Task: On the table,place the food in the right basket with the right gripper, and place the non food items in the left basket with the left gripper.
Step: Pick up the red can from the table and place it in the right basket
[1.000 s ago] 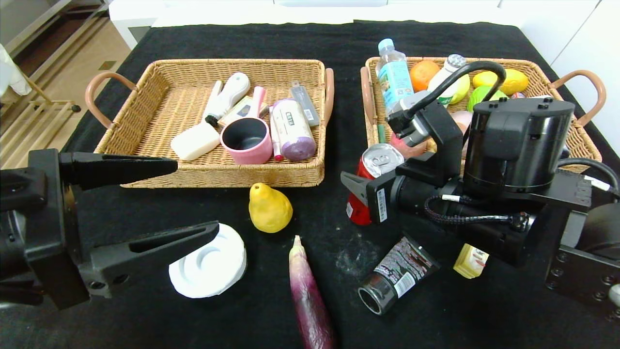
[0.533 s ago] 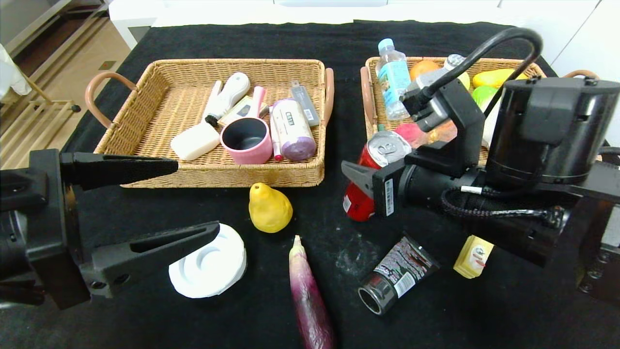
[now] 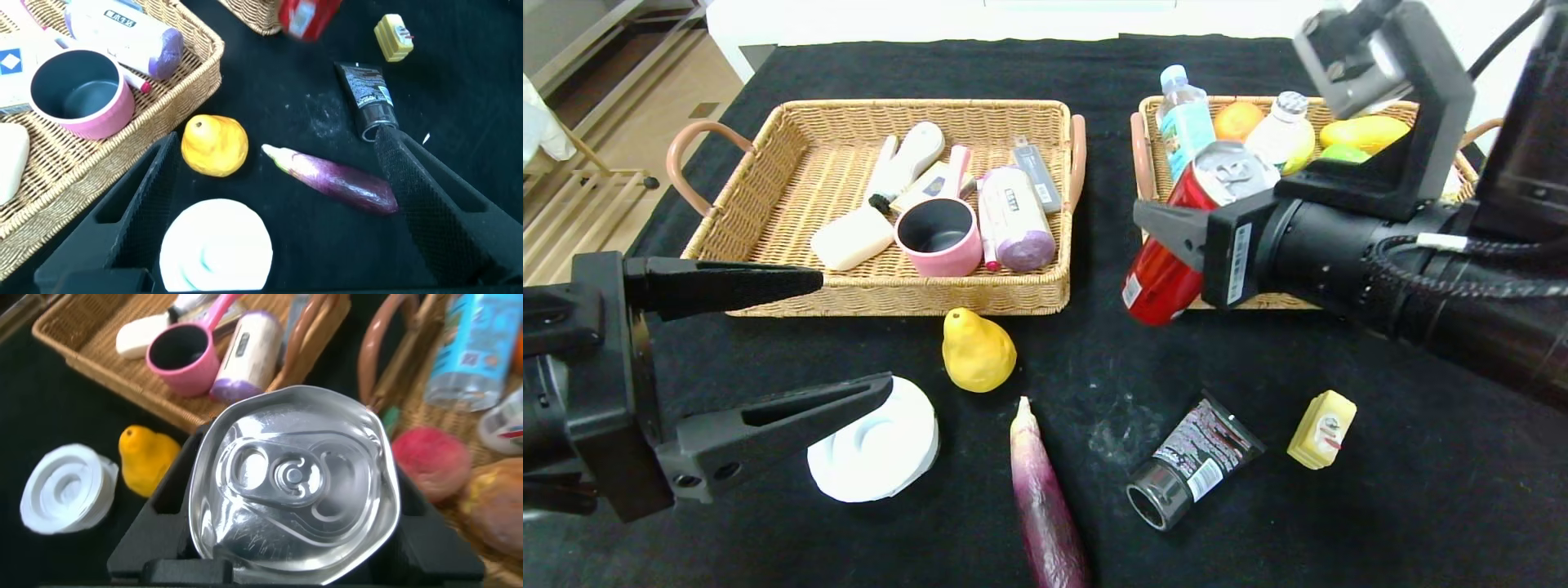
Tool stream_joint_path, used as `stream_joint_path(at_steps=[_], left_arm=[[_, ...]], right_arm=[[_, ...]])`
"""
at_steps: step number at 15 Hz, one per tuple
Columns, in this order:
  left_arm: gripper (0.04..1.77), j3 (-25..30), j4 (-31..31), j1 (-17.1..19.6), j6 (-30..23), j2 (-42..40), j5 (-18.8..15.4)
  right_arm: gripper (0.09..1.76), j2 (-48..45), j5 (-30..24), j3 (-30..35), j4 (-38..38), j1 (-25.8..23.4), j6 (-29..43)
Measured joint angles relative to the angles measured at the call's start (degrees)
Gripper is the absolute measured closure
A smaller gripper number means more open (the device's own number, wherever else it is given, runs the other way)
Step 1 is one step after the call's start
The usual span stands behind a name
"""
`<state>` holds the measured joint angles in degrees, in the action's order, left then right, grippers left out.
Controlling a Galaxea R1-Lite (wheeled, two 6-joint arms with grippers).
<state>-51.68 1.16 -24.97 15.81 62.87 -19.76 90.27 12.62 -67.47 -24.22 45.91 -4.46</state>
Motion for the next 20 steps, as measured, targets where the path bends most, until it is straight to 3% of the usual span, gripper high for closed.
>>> stream_joint_path(at_steps=[12,20], left_arm=[[0.09,0.00,0.05,-0.05,0.00,-0.05,0.00],[0.09,0.00,0.07,0.00,-0.02,-0.05,0.00]], right_arm=[[0.77,-0.52,-2.95,-13.18,3.89,-21.33,0.00],[0.77,7.57,-3.34,-21.00,4.11,-29.03,0.45]])
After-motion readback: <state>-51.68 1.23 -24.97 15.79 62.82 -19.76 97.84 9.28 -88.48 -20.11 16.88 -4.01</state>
